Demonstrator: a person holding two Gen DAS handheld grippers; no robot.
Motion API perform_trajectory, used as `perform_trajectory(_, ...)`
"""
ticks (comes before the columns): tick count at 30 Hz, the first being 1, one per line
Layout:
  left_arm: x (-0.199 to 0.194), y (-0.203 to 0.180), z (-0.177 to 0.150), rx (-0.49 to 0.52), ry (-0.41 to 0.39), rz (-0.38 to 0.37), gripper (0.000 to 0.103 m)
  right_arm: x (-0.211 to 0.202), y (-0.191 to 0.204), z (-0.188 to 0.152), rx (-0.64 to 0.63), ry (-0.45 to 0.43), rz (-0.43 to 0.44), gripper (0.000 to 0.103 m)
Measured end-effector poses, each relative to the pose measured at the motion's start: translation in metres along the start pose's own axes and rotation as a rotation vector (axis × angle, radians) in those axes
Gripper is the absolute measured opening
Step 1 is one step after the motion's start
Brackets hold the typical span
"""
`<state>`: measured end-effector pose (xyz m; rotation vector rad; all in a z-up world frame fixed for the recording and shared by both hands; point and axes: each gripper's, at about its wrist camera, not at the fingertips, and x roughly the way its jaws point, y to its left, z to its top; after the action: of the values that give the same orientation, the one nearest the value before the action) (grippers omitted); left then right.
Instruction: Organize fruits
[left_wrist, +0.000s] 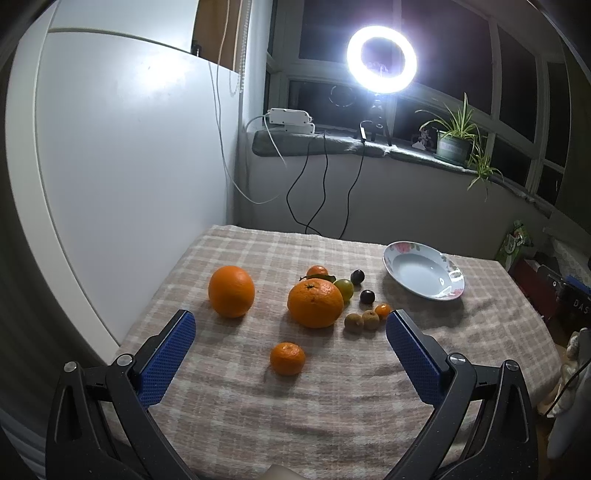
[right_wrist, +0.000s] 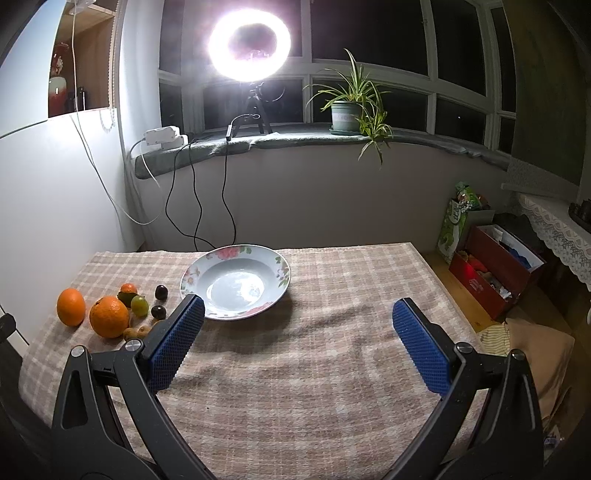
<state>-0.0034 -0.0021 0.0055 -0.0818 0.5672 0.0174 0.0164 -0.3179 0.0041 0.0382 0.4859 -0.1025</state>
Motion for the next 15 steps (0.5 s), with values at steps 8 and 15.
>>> perform_trajectory(8,-0.0011,-0.0013,-0.0011,0.001,-0.003,-0.001,0.102,-0.0001,0.0007,-0.0015,-0.003,-0.002,-0.004,0.103)
perform_trajectory(15,-0.0010,-0.0016,-0.0018,-0.003,-0.002,-0.002,0.102,0.0002,0.0010,-0.0025,-0.004,0.002,-0.004,0.103)
